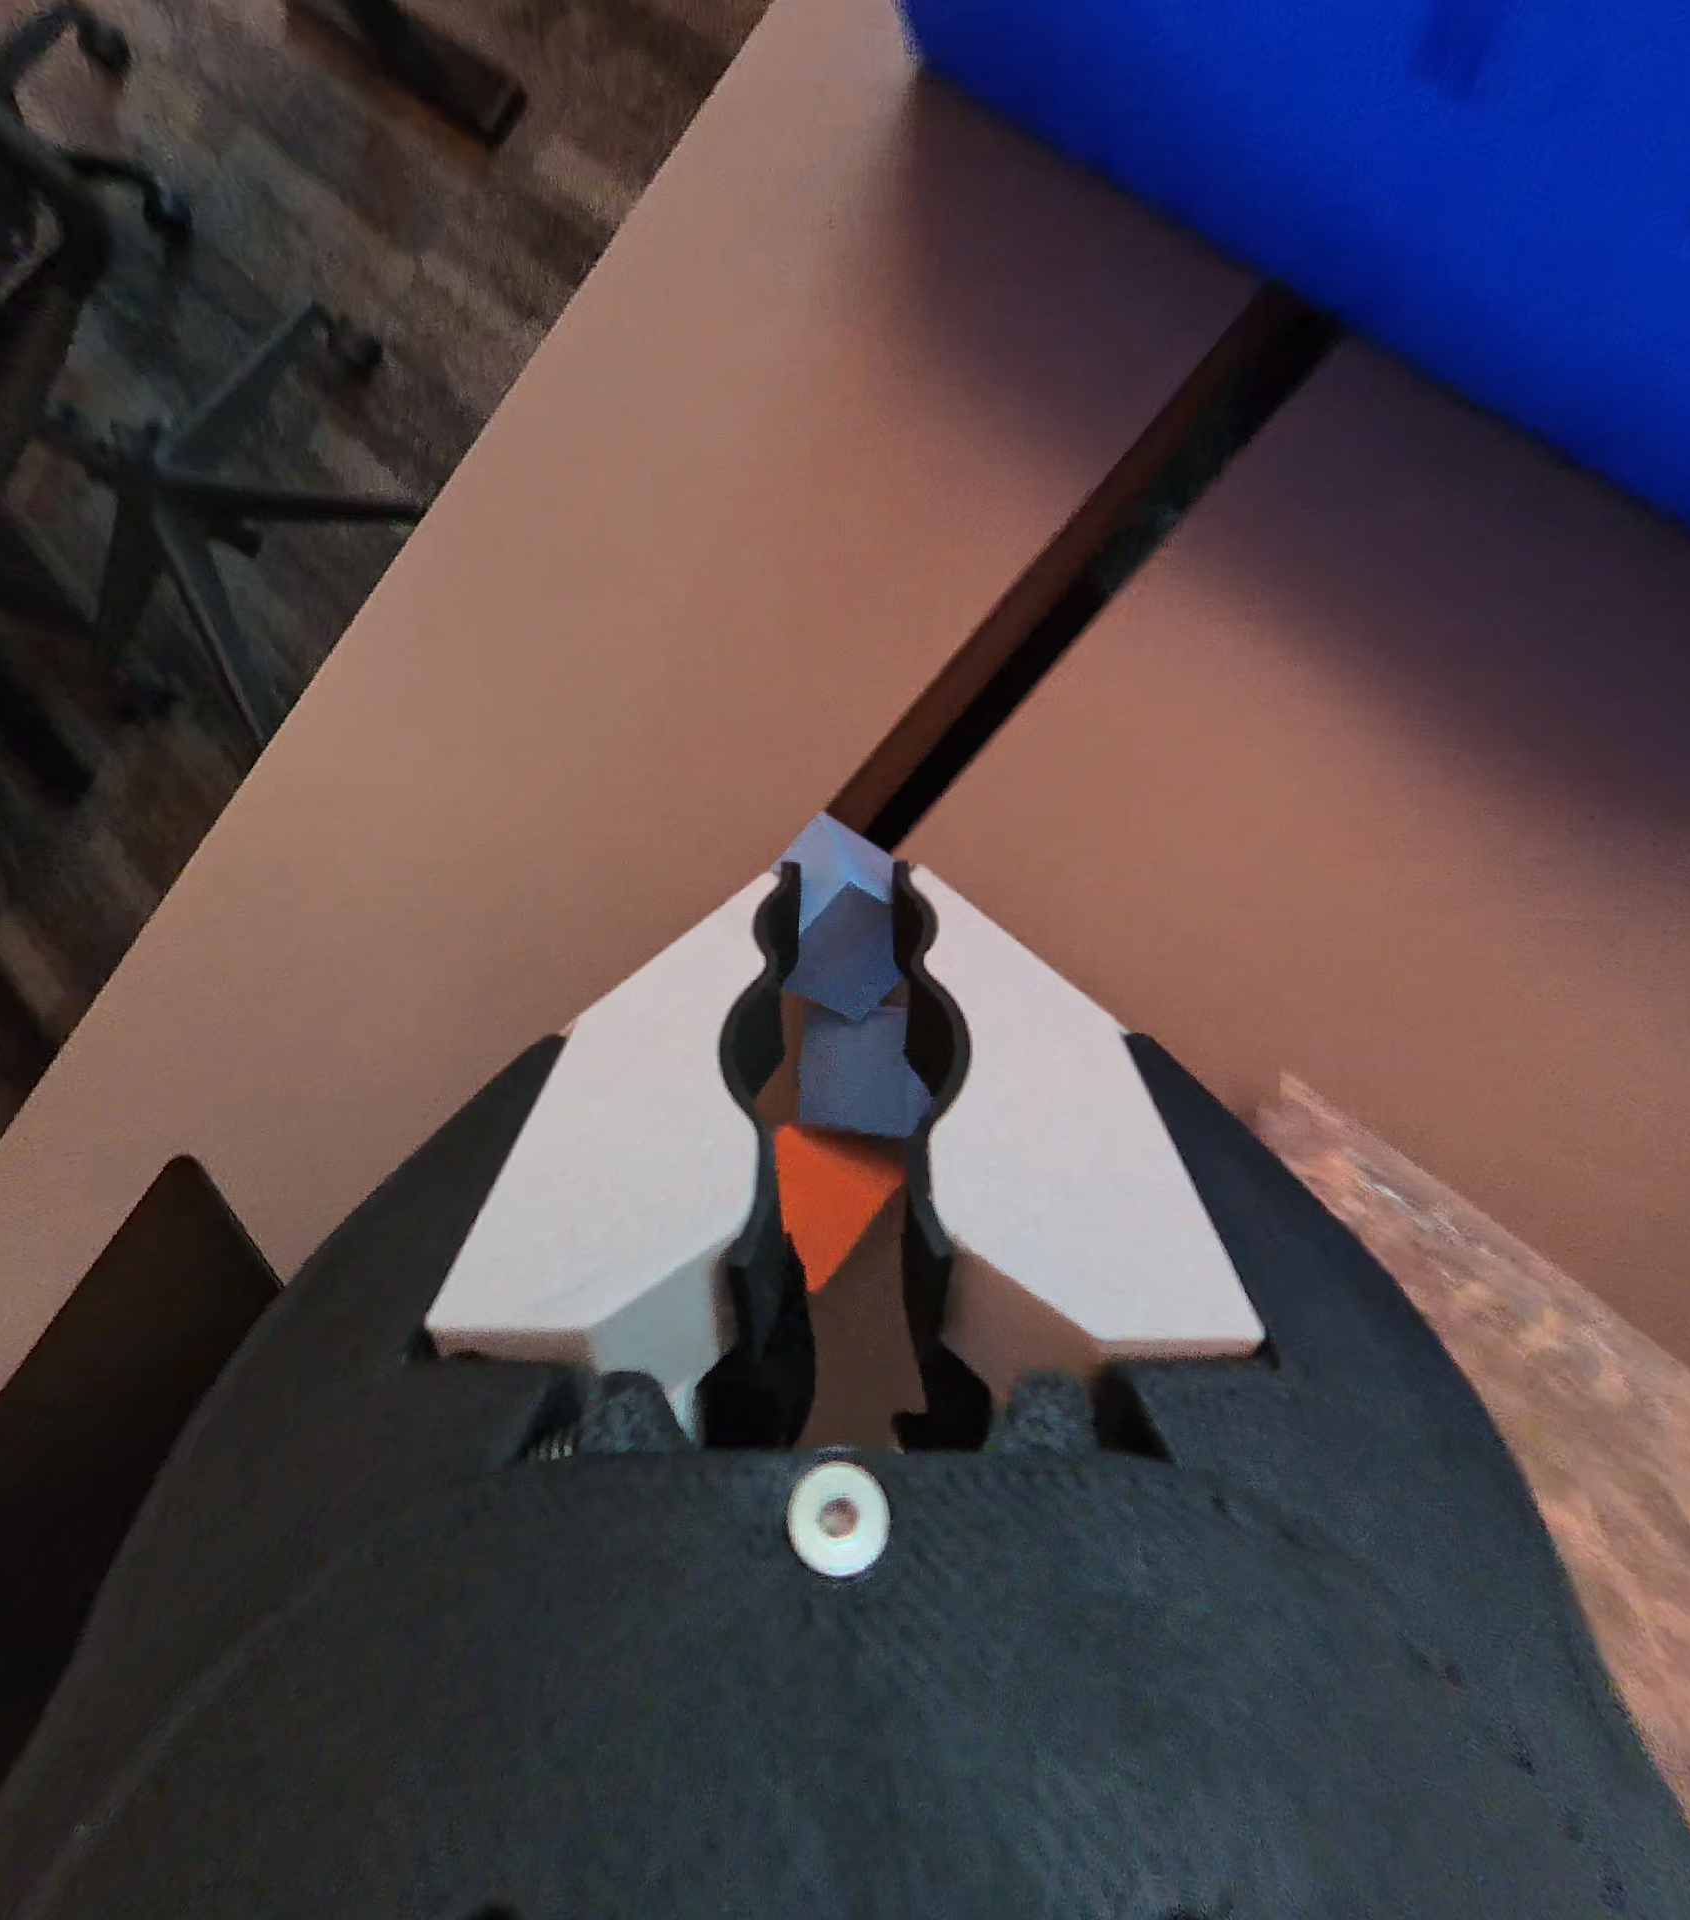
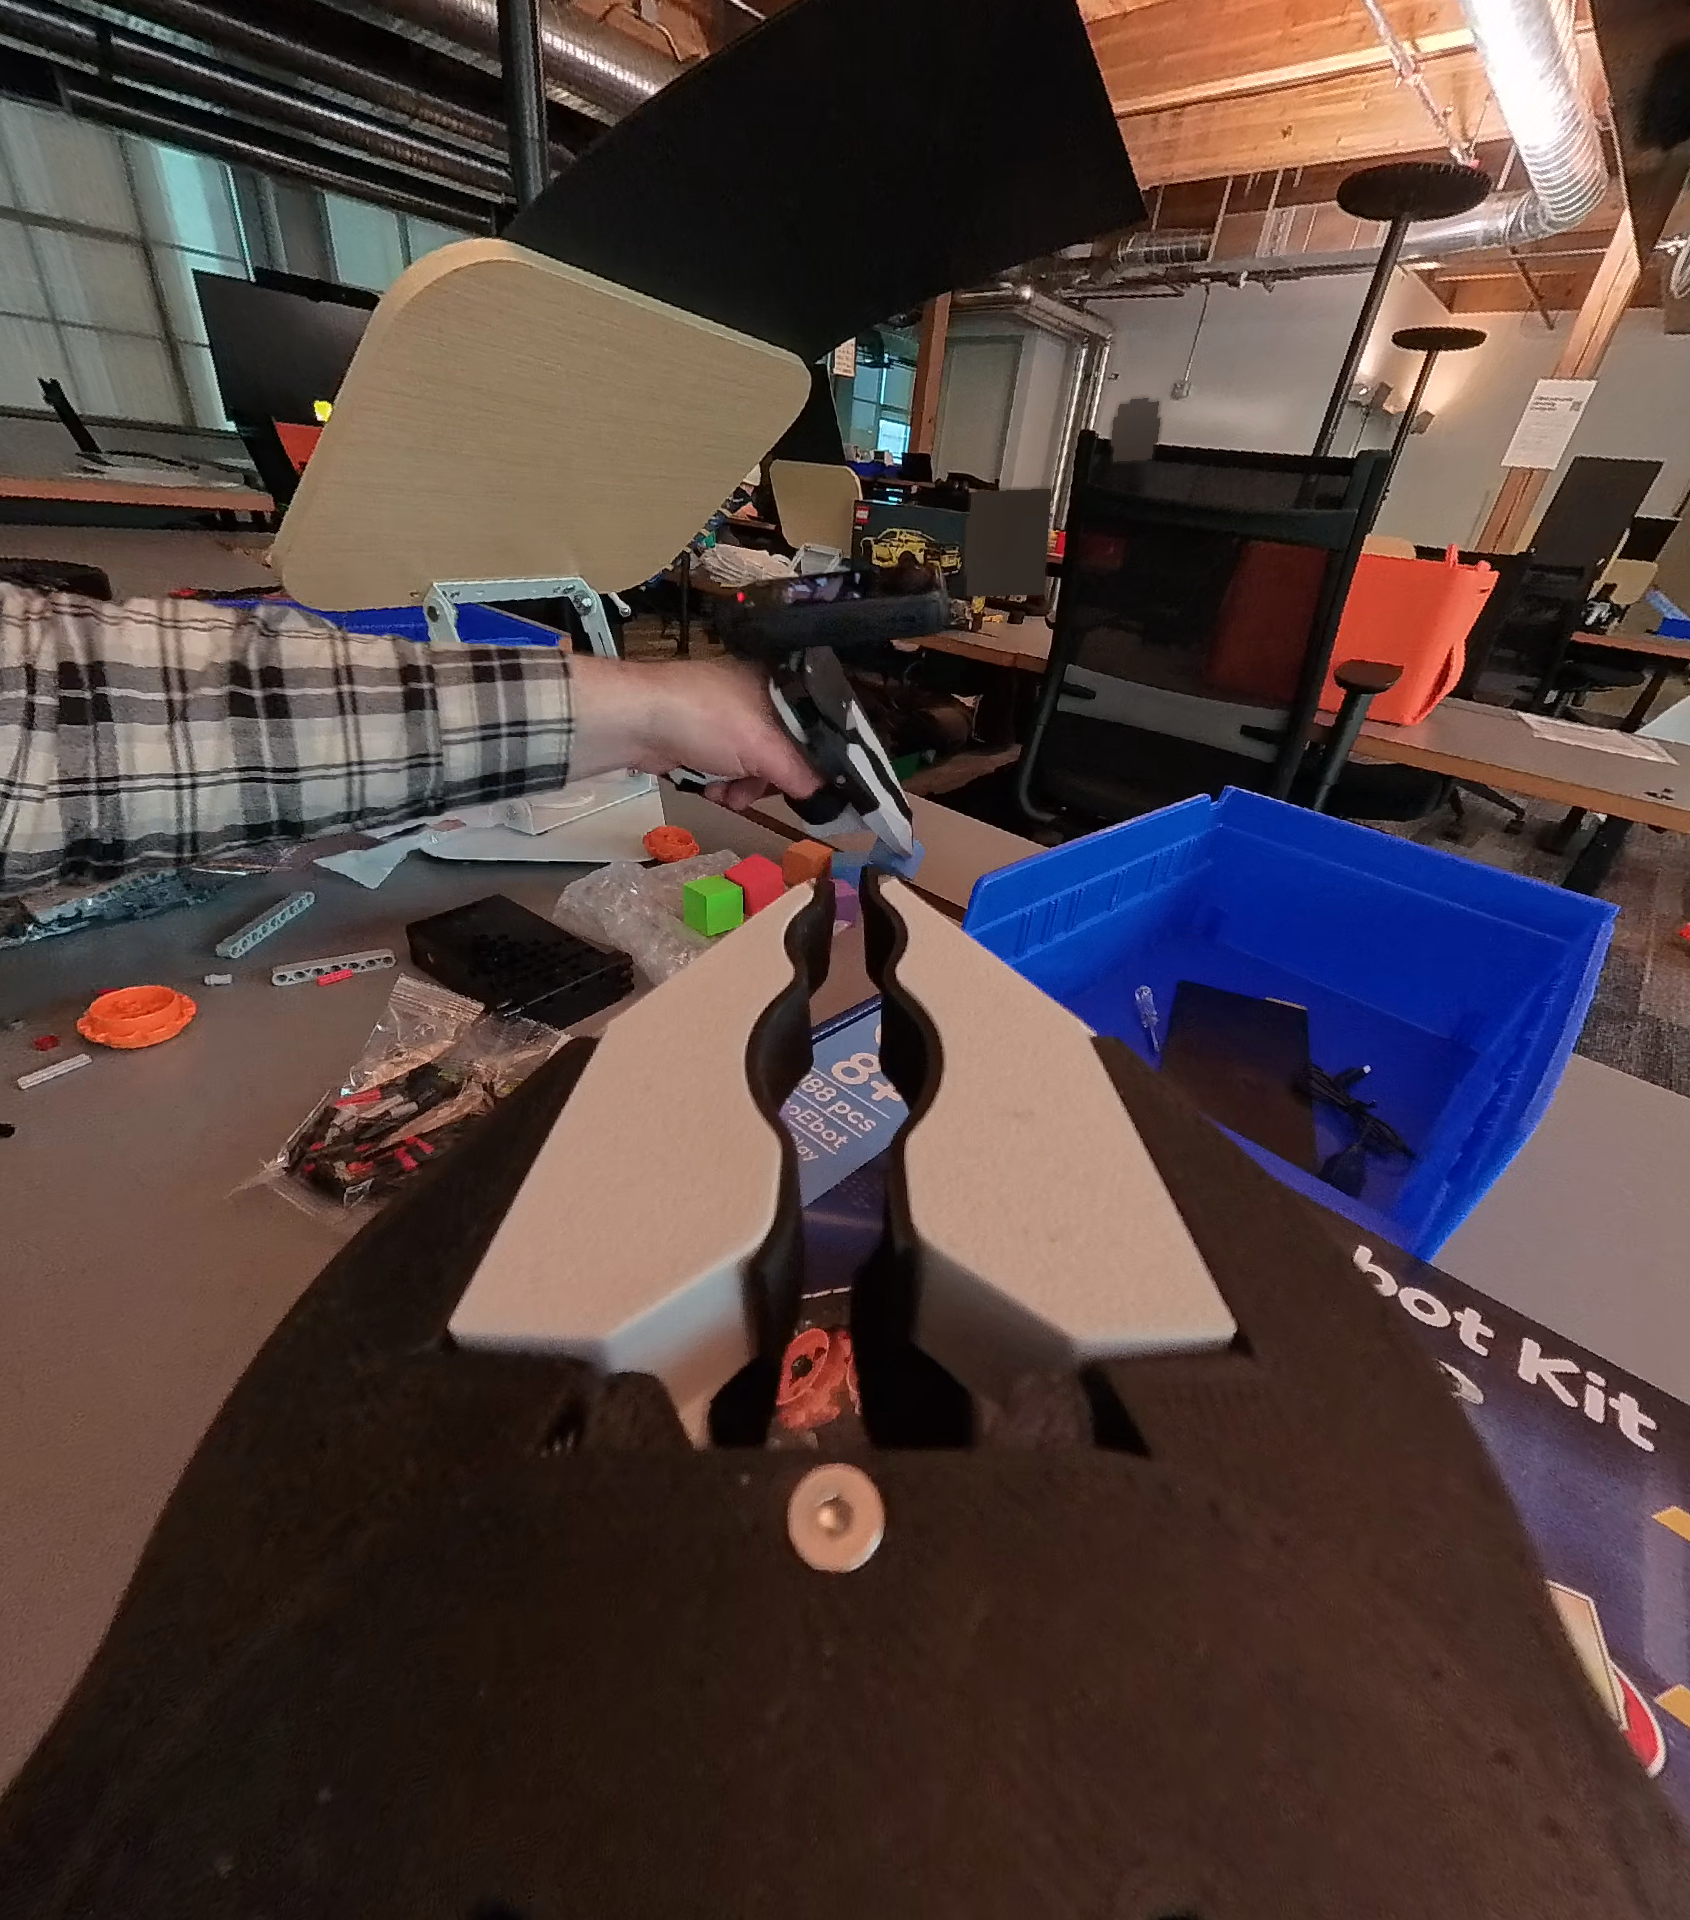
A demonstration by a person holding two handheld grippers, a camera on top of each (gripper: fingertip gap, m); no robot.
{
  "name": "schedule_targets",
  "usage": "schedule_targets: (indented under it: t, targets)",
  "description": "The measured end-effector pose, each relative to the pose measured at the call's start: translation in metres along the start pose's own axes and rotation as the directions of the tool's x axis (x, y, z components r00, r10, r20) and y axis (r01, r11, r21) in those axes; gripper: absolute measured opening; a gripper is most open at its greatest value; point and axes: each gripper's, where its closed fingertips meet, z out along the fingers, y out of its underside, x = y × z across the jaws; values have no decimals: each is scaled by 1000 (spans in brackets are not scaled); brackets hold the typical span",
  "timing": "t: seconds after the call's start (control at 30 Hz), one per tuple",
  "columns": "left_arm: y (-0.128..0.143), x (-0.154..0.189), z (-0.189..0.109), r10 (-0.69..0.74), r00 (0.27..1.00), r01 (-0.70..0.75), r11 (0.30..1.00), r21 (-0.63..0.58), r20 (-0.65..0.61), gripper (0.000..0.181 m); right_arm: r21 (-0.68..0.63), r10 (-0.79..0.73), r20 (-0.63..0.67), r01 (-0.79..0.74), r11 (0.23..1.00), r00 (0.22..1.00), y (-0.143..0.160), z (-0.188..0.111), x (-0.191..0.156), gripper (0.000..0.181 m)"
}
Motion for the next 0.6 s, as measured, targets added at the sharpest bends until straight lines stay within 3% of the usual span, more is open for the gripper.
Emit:
schedule_targets:
  t: [0.17, 0.23, 0.37, 0.47, 0.6]
  targets:
    - [-16, 78, -51, 158, 970, -134, 982, 132, -186, 16, 0, -3, 3, 3, 1000, 1000, 0, 0, -1, 5]
    - [-8, 117, -65, 230, 939, -199, 970, 140, -255, 16, 0, -1, 3, 1, 1000, 1000, 0, 0, -1, 5]
    - [15, 164, -75, 322, 887, -290, 946, 145, -330, 17, 3, 2, 5, -2, 1000, 1000, -1, 0, -1, 5]
    - [21, 149, -83, 343, 903, -308, 937, 165, -259, 28, -2, 0, 6, 0, 1000, 1000, 0, 1, -2, 5]
    - [35, 87, -101, 201, 963, -169, 969, 183, -179, 34, 15, 2, 7, -2, 1000, 1000, -4, -1, -2, 5]
